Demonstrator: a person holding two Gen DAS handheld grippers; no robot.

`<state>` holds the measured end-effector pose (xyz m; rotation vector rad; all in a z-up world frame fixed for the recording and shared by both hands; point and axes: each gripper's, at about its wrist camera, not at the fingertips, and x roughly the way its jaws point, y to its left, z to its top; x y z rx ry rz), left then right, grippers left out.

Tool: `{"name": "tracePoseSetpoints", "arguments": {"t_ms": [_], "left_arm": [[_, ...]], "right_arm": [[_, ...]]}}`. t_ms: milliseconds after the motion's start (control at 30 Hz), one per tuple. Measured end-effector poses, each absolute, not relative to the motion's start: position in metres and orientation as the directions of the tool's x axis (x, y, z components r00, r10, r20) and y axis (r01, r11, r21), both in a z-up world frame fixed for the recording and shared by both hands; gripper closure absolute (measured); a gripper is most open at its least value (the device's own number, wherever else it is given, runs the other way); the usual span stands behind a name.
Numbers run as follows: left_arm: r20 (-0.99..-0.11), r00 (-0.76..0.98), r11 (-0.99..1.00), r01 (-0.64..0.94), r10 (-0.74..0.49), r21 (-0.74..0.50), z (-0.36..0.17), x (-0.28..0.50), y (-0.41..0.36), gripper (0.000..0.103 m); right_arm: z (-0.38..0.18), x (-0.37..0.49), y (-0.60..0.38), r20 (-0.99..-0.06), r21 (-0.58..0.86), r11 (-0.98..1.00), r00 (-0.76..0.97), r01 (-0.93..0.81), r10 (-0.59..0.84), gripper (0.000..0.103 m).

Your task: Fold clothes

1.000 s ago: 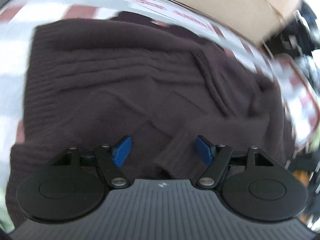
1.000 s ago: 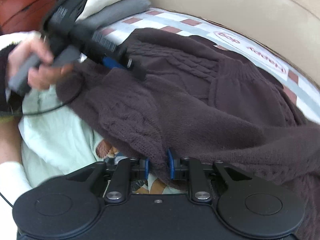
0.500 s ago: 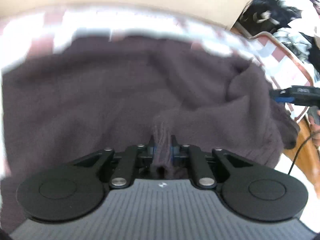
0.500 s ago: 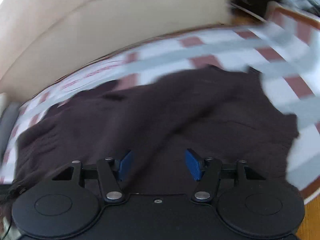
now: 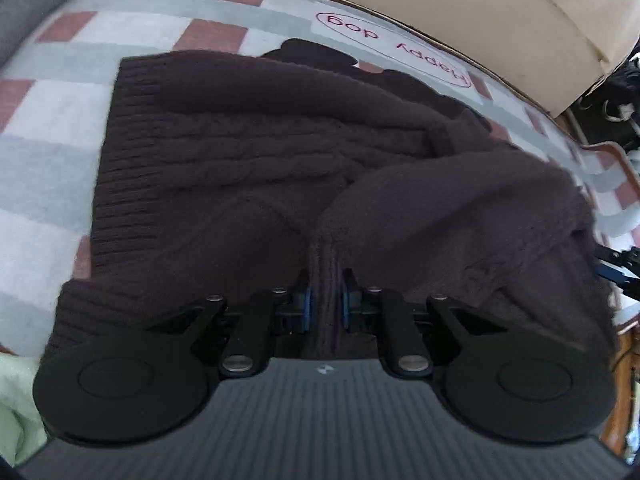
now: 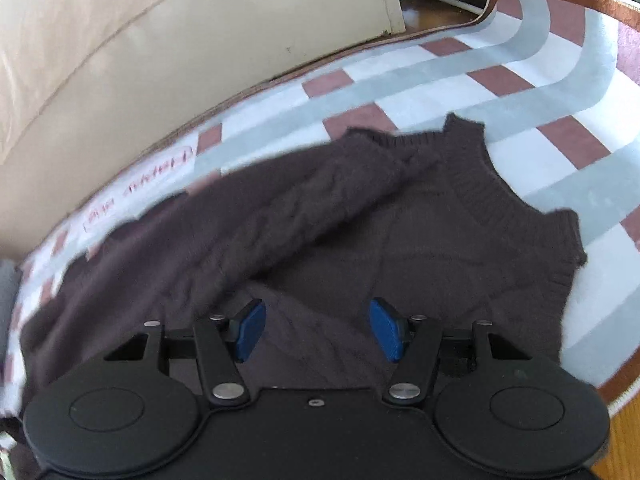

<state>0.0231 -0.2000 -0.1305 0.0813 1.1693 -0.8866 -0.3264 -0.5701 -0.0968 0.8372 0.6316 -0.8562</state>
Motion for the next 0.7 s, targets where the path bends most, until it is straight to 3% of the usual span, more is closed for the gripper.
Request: {"name": "tracePoseSetpoints", "arguments": {"t_ms": [133,200,267,300,367,433,500,567,633,700], "left_arm": [[-0.813,0.077,0.626,0.682,-0.577,-0.379,-0.121,0.032,-0.217,0.088],[-0.830,0.033,0.604,0.703,-0.556,-0.376,-0.120,0.035,-0.231,0.073],[-0.839,-0.018,0.583,0.712,-0.544,-0.393,-0.122,0.040,-0.240,0.072],[-0.839,-0.041,0.572,0.714,-0.542,-0.404,-0.124,0.042,-0.243,0.076],[-0.827,-0.054,0.553,0.719,-0.560,-0.421,-0.121,0.044,-0.246,0.093],[-0.773,-0.084,0.538,0.671,-0.629,-0.510,-0.110,0.048,-0.240,0.093],[-0.664,-0.219,0.497,0.508,-0.715,-0.703,-0.105,0.060,-0.231,0.093],[-0.554,-0.305,0.451,0.347,-0.775,-0.822,-0.101,0.070,-0.223,0.093],[-0.522,-0.335,0.445,0.282,-0.784,-0.850,-0.101,0.071,-0.214,0.093],[-0.549,-0.375,0.464,0.297,-0.747,-0.834,-0.109,0.068,-0.211,0.093]], "right_arm": [[-0.103,-0.322,-0.601,-0.731,0.469,0.298,0.554,0.832,-0.398,0.039],[-0.112,-0.319,-0.616,-0.718,0.511,0.251,0.569,0.822,-0.401,0.039],[-0.123,-0.316,-0.629,-0.721,0.532,0.199,0.563,0.823,-0.403,0.039],[-0.129,-0.313,-0.635,-0.726,0.541,0.177,0.562,0.823,-0.396,0.039],[-0.134,-0.306,-0.646,-0.724,0.550,0.171,0.568,0.818,-0.390,0.049],[-0.130,-0.296,-0.655,-0.725,0.528,0.220,0.570,0.821,-0.386,0.092],[-0.107,-0.296,-0.654,-0.679,0.486,0.300,0.570,0.821,-0.462,0.093],[-0.084,-0.308,-0.651,-0.613,0.488,0.322,0.581,0.811,-0.536,0.094],[-0.072,-0.321,-0.651,-0.634,0.436,0.312,0.534,0.845,-0.560,0.095],[-0.077,-0.322,-0.656,-0.726,0.267,0.336,0.418,0.903,-0.546,0.095]]}}
